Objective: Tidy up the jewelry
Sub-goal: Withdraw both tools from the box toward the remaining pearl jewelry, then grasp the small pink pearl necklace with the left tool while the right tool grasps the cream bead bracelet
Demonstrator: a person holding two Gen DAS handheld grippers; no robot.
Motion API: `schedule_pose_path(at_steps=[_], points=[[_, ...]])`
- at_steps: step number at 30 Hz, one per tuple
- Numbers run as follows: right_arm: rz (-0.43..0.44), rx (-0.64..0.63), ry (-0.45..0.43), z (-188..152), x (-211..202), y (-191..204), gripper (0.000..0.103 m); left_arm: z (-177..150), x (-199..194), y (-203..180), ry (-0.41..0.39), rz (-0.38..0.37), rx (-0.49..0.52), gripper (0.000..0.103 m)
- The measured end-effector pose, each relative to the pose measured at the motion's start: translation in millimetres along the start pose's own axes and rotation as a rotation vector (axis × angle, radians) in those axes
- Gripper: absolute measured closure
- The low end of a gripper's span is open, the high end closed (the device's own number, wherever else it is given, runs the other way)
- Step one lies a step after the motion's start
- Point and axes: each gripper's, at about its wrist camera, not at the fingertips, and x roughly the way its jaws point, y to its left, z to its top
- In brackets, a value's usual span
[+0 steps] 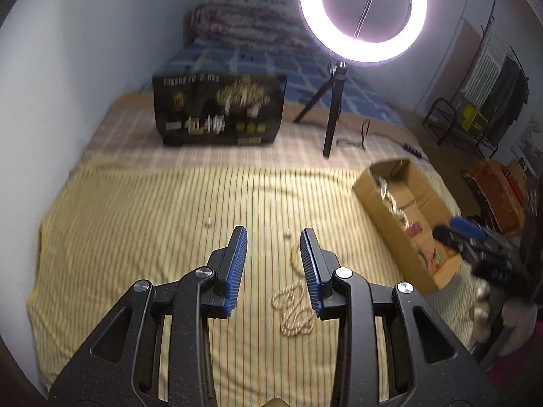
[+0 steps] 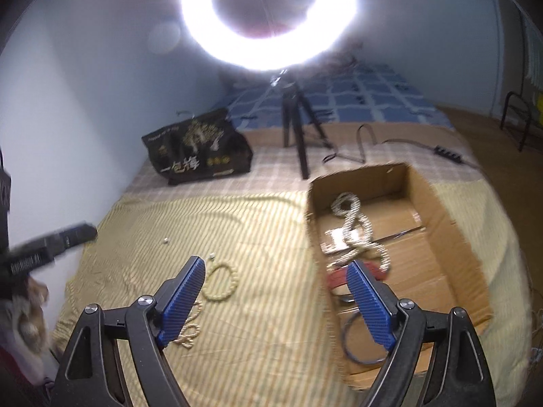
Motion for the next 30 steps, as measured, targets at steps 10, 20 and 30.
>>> schedule_pose_path(at_steps=[10,20,30], points=[[0.118,0.026,0.171,-7,59,25,0.038,-54,28,8,0.137,-0.074,-0.029,0.071],[0.100,0.047,0.317,-21,114,34,0.059,-87,61,-20,0.246,-0.106,0.039,0.071],[0.069,0.054,0.343,-17,145,35,0.066,-96,90,-23,0.300,-0.078,0.038,0.071]])
